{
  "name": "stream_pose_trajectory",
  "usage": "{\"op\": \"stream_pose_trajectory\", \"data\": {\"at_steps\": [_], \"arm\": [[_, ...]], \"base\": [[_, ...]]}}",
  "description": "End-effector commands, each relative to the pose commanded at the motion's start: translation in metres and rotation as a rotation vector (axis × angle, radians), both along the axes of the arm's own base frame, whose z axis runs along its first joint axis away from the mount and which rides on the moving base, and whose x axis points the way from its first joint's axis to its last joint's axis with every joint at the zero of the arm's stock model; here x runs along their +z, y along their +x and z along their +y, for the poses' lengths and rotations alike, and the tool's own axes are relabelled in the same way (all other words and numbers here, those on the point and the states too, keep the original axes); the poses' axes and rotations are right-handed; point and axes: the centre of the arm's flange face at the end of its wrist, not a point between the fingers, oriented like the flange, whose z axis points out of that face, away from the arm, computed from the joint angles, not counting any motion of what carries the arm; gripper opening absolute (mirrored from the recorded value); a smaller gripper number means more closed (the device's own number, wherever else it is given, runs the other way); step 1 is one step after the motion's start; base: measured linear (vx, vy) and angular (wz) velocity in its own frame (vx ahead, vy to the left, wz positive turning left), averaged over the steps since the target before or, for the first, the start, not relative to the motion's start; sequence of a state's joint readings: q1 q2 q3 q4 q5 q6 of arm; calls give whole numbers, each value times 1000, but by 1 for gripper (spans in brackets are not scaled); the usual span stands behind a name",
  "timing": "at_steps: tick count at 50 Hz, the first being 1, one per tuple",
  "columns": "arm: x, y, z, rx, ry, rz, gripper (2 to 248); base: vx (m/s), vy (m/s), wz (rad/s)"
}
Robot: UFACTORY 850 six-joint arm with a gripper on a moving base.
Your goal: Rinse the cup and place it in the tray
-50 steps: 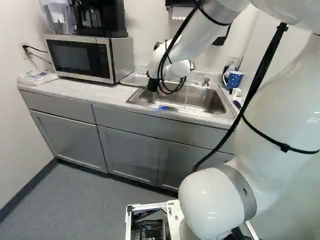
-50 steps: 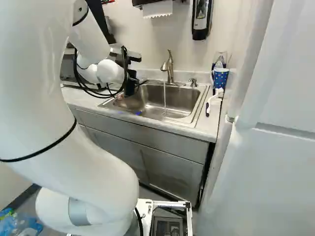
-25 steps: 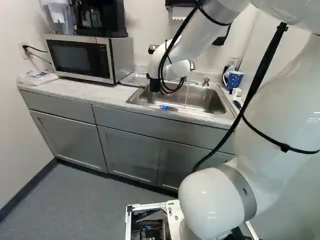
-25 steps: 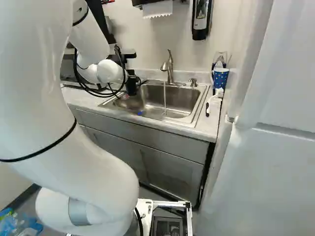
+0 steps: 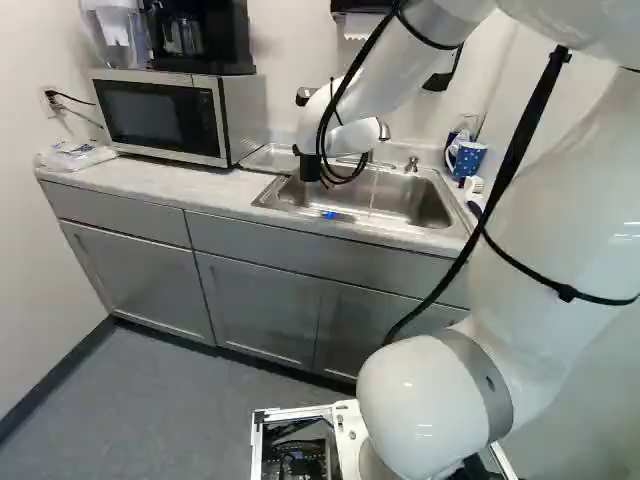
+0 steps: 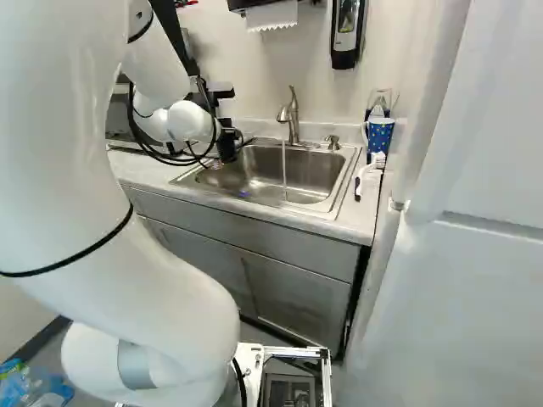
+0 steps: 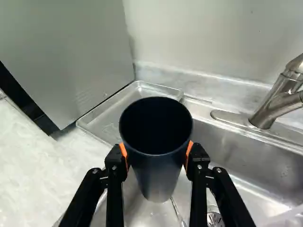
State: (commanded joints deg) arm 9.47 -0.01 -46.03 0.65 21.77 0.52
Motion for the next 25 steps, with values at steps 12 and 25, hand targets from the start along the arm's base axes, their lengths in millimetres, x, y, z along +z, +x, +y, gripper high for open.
{"op": "stream_pose_trajectory", "data": {"at_steps": [12,25], "arm": [[13,22,1,-5,4,-26,125],[27,46,10,3,9,-56,125]], "base": [[0,0,0],[0,0,0]]}}
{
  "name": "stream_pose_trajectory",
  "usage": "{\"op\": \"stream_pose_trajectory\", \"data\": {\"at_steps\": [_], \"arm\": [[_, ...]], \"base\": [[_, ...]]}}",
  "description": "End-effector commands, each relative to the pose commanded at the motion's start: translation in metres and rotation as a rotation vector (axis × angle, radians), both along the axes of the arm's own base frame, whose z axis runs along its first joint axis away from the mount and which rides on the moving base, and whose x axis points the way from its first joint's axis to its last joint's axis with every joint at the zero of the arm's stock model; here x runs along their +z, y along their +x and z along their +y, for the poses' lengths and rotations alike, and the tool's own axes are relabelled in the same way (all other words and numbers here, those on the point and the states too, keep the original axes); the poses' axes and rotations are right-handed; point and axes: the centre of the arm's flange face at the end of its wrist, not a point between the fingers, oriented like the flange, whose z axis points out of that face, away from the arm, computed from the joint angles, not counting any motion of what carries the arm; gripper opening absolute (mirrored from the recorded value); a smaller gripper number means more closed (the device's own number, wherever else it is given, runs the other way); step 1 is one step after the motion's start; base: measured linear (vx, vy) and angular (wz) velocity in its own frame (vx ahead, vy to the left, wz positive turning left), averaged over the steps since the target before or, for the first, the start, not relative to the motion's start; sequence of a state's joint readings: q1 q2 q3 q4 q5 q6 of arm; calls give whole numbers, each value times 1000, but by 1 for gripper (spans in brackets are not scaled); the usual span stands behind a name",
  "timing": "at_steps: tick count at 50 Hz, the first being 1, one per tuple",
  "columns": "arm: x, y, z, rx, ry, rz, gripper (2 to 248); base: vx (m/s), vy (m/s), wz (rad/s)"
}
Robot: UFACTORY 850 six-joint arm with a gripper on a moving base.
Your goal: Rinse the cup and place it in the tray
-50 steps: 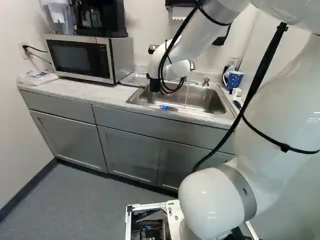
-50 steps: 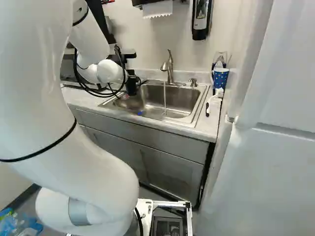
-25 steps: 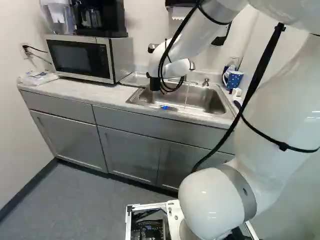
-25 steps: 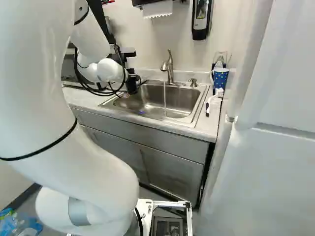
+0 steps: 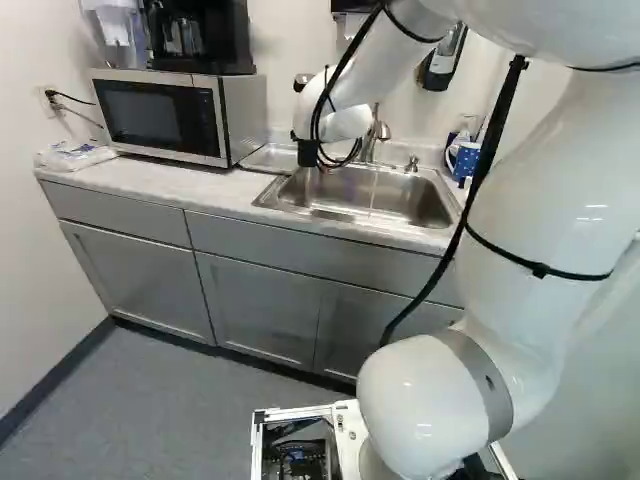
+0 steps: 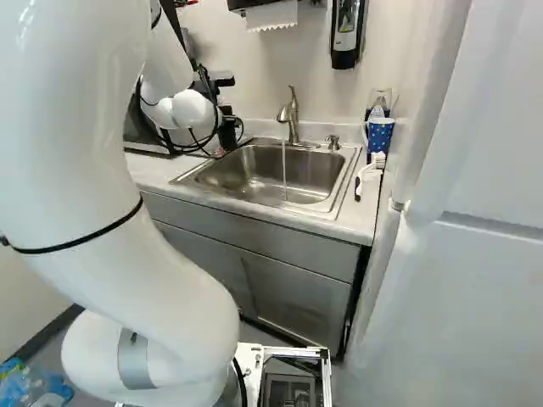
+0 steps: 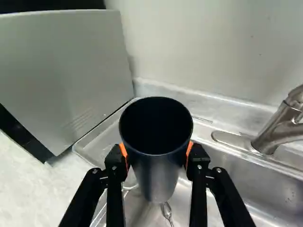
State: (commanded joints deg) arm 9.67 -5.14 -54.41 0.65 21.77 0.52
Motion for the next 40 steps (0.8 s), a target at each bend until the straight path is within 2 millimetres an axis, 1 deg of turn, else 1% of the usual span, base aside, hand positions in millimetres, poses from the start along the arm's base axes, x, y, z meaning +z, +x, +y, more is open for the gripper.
{"op": "stream_pose_trajectory", "data": {"at_steps": [14,40], "arm": [[15,24,15,19,6,-33,125],[11,75,42,47,9,-48,125]], "base": [[0,0,0],[0,0,0]]}}
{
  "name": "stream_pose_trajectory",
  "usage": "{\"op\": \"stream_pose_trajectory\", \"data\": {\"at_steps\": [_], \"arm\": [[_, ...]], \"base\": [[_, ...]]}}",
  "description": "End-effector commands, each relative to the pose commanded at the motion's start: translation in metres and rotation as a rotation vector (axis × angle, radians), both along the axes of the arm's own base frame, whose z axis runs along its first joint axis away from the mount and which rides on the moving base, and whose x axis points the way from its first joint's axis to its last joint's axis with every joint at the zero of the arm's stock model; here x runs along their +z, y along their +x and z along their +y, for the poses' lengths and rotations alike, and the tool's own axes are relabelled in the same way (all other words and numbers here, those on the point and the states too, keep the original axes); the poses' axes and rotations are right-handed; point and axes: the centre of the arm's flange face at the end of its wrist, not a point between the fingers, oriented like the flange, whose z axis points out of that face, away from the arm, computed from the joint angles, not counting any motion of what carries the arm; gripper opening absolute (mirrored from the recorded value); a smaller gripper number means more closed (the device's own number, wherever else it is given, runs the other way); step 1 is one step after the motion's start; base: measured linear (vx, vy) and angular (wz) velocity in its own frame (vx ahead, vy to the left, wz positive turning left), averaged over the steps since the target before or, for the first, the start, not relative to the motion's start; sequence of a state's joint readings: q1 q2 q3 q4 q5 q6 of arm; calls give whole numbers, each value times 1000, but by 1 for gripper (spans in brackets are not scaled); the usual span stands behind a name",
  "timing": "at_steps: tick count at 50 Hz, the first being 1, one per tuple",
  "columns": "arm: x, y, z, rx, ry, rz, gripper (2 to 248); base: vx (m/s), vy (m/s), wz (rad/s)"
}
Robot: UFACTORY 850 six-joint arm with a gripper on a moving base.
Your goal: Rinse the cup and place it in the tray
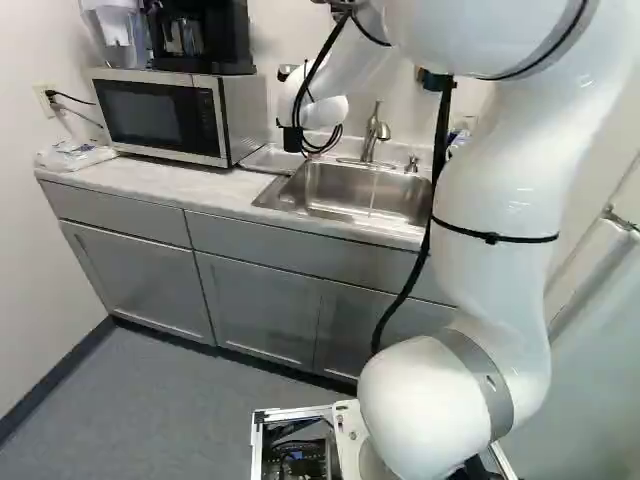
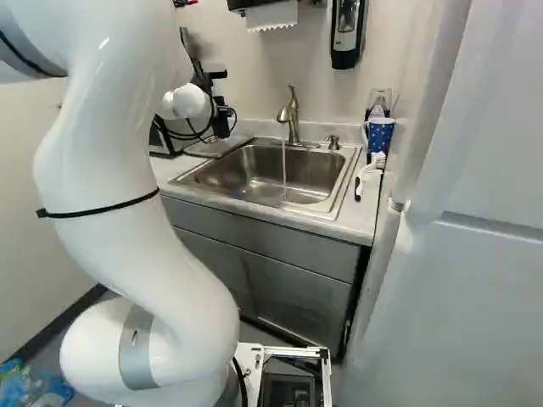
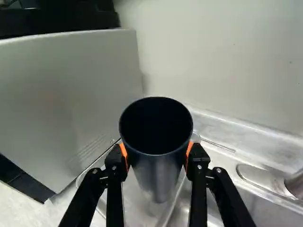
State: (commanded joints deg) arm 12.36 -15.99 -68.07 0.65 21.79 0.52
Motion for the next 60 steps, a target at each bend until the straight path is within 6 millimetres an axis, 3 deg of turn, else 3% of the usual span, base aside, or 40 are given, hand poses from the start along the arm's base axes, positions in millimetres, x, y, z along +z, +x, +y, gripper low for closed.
{"op": "stream_pose_trajectory", "data": {"at_steps": [20,50,60], "arm": [[-18,30,11,6,-1,2,125],[-53,38,12,5,-12,55,125],[-53,38,12,5,-12,55,125]], "base": [[0,0,0],[0,0,0],[0,0,0]]}}
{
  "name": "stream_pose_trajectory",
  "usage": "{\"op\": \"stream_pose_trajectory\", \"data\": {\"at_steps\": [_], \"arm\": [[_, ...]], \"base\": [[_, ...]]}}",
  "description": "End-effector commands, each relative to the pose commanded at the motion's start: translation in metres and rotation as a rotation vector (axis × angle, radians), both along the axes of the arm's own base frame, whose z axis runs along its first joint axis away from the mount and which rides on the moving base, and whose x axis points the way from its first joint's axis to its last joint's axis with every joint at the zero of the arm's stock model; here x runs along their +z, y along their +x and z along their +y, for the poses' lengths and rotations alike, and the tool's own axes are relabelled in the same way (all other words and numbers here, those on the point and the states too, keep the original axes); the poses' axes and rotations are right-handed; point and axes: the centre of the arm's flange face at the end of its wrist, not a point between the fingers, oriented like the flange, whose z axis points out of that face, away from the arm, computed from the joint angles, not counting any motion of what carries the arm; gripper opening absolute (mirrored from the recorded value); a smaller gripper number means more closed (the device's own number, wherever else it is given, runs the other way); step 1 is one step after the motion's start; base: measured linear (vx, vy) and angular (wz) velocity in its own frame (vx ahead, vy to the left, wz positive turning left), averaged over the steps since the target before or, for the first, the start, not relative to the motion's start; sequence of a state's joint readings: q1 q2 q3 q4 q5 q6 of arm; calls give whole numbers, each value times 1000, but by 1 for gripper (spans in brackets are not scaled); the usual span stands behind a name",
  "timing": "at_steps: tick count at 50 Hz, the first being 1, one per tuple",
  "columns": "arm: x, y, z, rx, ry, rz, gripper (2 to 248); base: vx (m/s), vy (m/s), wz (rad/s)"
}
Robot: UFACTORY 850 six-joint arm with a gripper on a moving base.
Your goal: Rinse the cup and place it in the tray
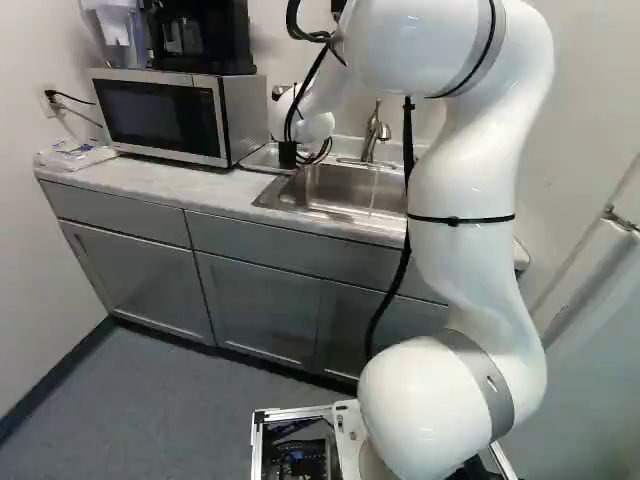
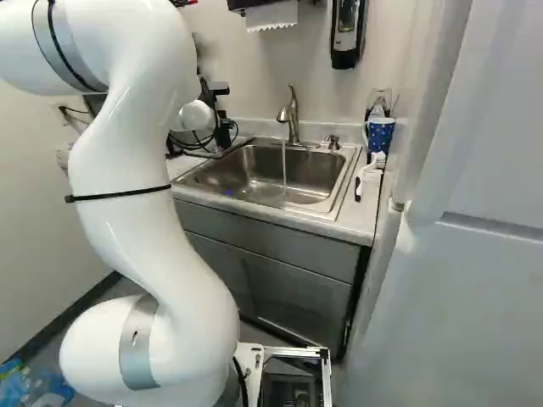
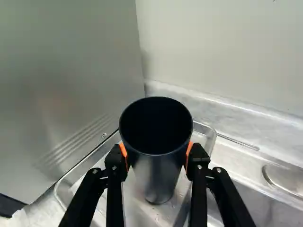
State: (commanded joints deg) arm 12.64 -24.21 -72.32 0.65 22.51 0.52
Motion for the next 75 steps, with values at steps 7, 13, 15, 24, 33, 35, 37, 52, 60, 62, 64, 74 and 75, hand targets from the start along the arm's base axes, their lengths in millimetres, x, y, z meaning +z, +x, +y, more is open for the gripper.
{"op": "stream_pose_trajectory", "data": {"at_steps": [7,13,15,24,33,35,37,52,60,62,64,74,75], "arm": [[0,0,0,0,0,0,125],[-1,0,0,0,-2,9,125],[-1,0,0,0,-3,14,125],[-3,-1,0,0,-7,31,125],[-3,-1,0,0,-7,31,125],[-3,-1,0,0,-7,31,125],[-3,-1,0,0,-7,31,125],[-3,-1,0,0,-7,31,188],[-2,-1,0,0,-7,30,247],[-1,-1,0,0,-6,29,247],[0,-1,0,0,-6,27,247],[10,-3,-1,0,-2,10,247],[12,-3,-1,0,-2,9,247]], "base": [[0,0,0],[0,0,0],[0,0,0],[0,0,0],[0,0,0],[0,0,0],[0,0,0],[0,0,0],[0,0,0],[0,0,0],[0,0,0],[0,0,0],[0,0,0]]}}
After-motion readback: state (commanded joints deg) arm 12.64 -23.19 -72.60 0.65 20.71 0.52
